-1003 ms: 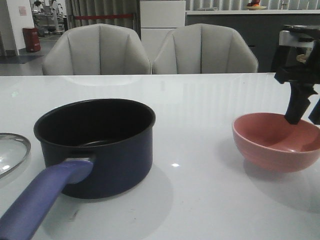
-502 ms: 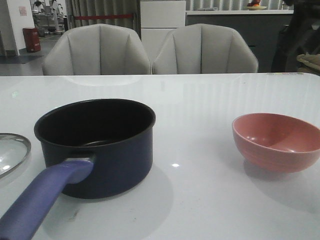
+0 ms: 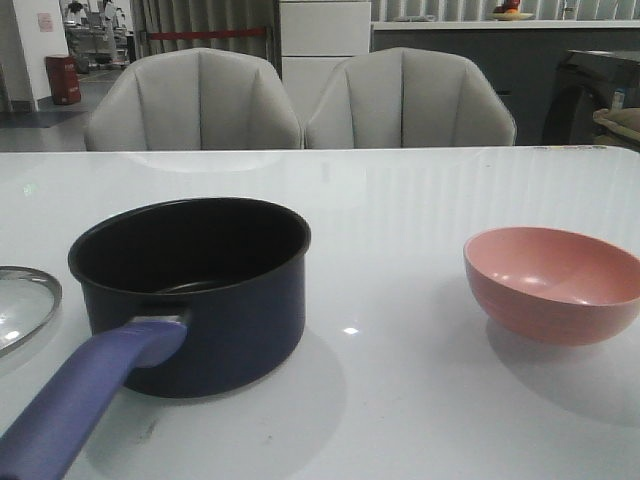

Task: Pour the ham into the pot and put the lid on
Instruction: 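Release the pink bowl and raise the right gripper away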

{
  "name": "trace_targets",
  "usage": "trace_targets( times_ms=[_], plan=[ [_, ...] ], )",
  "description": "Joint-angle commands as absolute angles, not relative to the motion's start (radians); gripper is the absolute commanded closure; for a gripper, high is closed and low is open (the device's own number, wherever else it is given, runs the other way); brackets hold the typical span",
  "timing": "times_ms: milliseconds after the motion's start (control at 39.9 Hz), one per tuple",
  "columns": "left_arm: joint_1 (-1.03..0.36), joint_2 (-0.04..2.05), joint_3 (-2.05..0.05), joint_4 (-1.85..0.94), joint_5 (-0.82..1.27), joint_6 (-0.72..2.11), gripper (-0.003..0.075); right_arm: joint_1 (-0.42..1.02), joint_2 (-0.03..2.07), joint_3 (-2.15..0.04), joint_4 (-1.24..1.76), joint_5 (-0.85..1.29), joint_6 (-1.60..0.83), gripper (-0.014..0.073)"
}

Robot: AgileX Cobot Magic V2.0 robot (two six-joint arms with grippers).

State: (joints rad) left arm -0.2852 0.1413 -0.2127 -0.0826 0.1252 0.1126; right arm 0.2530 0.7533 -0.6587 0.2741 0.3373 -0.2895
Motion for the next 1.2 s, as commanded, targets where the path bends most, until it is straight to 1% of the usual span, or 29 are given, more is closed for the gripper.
trace_targets(
  times_ms=[0, 226, 301, 401, 502, 577, 627, 702, 752, 853, 903, 1003, 1128, 1179],
  plan=[
    [-0.292, 0.150, -0.242, -0.090, 0.041, 0.110, 0.0313, 0.258, 0.614, -0.599, 0.284, 0.220, -0.298, 0.0172],
    [-0.292, 0.150, -0.242, -0.090, 0.041, 0.110, 0.0313, 0.258, 0.262, -0.366, 0.284, 0.090, -0.298, 0.0172],
    [-0.292, 0.150, -0.242, -0.090, 0.041, 0.110, 0.0313, 0.258, 0.157, -0.297, 0.284, 0.076, -0.298, 0.0172],
    [-0.292, 0.150, -0.242, -0.090, 0.041, 0.110, 0.0313, 0.258, 0.080, -0.224, 0.284, 0.077, -0.298, 0.0172],
    [-0.292, 0.150, -0.242, -0.090, 0.041, 0.110, 0.0313, 0.258, 0.052, -0.182, 0.284, 0.079, -0.298, 0.0178],
    [-0.292, 0.150, -0.242, -0.090, 0.048, 0.110, 0.0313, 0.258, 0.052, -0.178, 0.284, 0.078, -0.298, 0.0251],
    [-0.292, 0.150, -0.242, -0.090, 0.049, 0.110, 0.0313, 0.258, 0.052, -0.178, 0.284, 0.079, -0.298, 0.0352],
    [-0.292, 0.150, -0.242, -0.090, 0.050, 0.110, 0.0313, 0.258, 0.052, -0.178, 0.284, 0.087, -0.298, 0.0476],
    [-0.292, 0.150, -0.242, -0.090, 0.050, 0.110, 0.0313, 0.258, 0.052, -0.178, 0.284, 0.087, -0.298, 0.0444],
    [-0.292, 0.150, -0.256, -0.090, 0.054, 0.110, 0.0304, 0.258, 0.052, -0.178, 0.284, 0.087, -0.298, 0.0445],
    [-0.292, 0.152, -0.278, -0.090, 0.076, 0.110, 0.0281, 0.258, 0.052, -0.178, 0.284, 0.087, -0.298, 0.0445],
    [-0.292, 0.186, -0.345, -0.090, 0.147, 0.110, 0.0194, 0.258, 0.052, -0.178, 0.284, 0.083, -0.298, 0.0445],
    [-0.292, 0.280, -0.433, -0.087, 0.229, 0.110, 0.0090, 0.258, 0.052, -0.178, 0.284, 0.085, -0.298, 0.0445],
    [-0.292, 0.323, -0.466, -0.087, 0.256, 0.110, 0.0066, 0.258, 0.052, -0.178, 0.284, 0.085, -0.298, 0.0445]
  ],
)
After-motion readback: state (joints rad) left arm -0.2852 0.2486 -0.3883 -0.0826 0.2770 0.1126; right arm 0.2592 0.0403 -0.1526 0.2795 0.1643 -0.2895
